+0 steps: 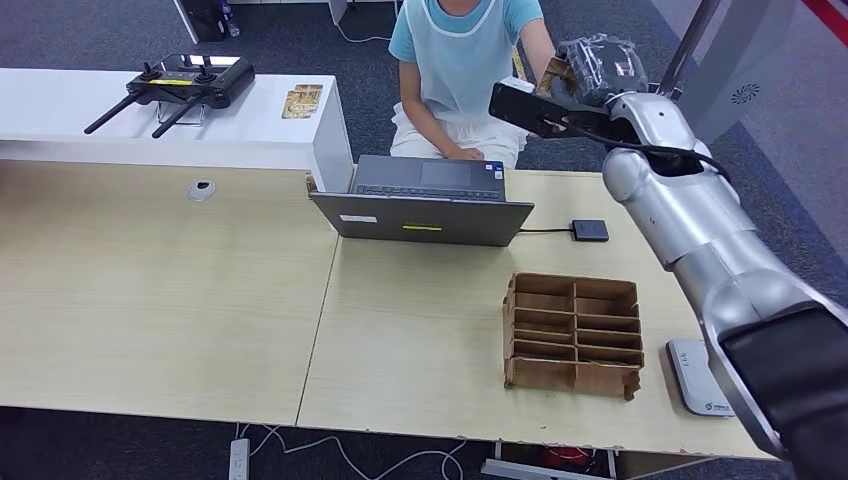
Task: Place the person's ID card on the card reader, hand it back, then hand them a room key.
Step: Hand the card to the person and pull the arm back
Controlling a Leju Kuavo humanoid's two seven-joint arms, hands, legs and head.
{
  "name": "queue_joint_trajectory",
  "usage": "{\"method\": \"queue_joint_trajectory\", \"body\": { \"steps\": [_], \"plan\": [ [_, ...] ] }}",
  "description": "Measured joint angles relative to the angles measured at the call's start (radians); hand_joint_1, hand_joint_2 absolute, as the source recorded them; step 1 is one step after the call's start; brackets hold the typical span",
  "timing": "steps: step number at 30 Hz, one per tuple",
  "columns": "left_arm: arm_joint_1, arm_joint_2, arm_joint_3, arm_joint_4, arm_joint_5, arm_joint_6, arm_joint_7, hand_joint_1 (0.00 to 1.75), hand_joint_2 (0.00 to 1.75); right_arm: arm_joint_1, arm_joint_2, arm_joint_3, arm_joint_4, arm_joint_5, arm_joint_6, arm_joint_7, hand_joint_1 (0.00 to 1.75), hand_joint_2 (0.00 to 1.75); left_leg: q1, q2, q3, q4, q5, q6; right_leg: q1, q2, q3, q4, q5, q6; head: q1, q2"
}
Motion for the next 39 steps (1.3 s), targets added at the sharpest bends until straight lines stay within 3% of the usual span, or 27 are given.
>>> {"method": "queue_joint_trajectory", "body": {
  "steps": [22,30,34,39],
  "plan": [
    [0.0,0.0,-0.009,0.0,0.0,0.0,0.0,0.0,0.0,-0.017,0.02,0.043,0.026,0.004,0.0,0.003,1.75,1.75,0.0,0.0,0.0,0.0,0.0,0.0,0.0,0.0,0.0,0.0,0.0,0.0,0.0,0.0],
    [0.0,0.0,-0.01,0.0,-0.003,-0.006,0.0,0.0,0.0,-0.022,0.032,0.063,0.037,0.082,-0.006,0.027,1.75,1.75,0.0,0.0,0.0,0.0,0.0,0.0,0.0,0.0,0.0,0.0,0.0,0.0,0.0,0.0],
    [0.0,0.0,-0.01,0.0,0.0,-0.006,0.0,0.0,0.0,-0.022,0.04,0.075,0.048,0.098,-0.009,0.03,0.01,1.75,0.0,0.0,0.0,0.0,0.0,0.0,0.0,0.0,0.0,0.0,0.0,0.0,0.0,0.0],
    [0.0,0.0,-0.011,0.0,0.006,0.001,0.0,0.0,0.0,-0.021,0.038,0.068,0.054,0.05,-0.06,0.027,0.0,1.75,0.0,0.0,0.0,0.0,0.0,0.0,0.0,0.0,-0.001,0.0,0.0,0.0,0.0,0.0]
  ]
}}
